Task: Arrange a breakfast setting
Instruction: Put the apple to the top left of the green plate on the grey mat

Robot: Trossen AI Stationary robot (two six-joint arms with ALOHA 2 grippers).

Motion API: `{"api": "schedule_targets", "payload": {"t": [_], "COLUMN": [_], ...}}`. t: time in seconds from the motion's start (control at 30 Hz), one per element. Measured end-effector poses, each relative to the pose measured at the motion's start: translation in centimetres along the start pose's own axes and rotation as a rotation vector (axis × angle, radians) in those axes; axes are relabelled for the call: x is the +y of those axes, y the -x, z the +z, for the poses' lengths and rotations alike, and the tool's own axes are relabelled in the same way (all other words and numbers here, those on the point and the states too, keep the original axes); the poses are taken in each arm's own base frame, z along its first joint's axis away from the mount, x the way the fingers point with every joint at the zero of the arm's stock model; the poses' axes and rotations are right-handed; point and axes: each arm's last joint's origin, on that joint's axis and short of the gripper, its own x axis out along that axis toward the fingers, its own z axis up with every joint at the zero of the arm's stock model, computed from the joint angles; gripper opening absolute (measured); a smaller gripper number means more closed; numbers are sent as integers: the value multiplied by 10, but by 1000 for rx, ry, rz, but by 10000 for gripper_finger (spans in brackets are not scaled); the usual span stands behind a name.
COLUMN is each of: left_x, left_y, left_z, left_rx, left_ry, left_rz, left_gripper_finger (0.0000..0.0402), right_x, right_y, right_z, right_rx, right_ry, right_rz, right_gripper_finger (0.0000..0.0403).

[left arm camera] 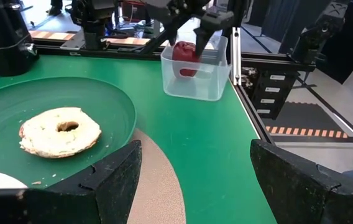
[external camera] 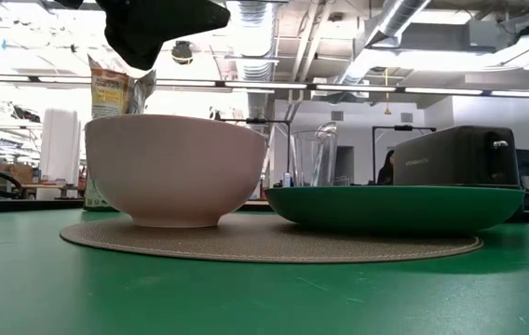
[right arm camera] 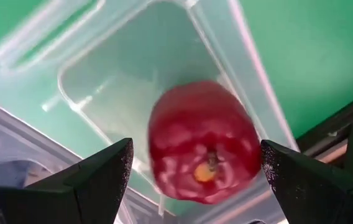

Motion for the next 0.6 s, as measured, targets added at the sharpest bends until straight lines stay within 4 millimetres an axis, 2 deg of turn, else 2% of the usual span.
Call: {"api": "schedule_targets", "payload": {"t": [0.23,0.6], "left_x": [0,0], "left_y": [0,0], "left_z": [0,0], "left_rx": [0,0], "left_ry": [0,0], "left_rz": [0,0], "left_gripper_finger": [286,286], "right_x": [6,8], "right_y": [-14,-17], "right_z": [1,4], "right_rx": [78,47], "right_ry": [43,82], "right_rz": [-62,-66], "right_gripper_finger": [377,372]}}
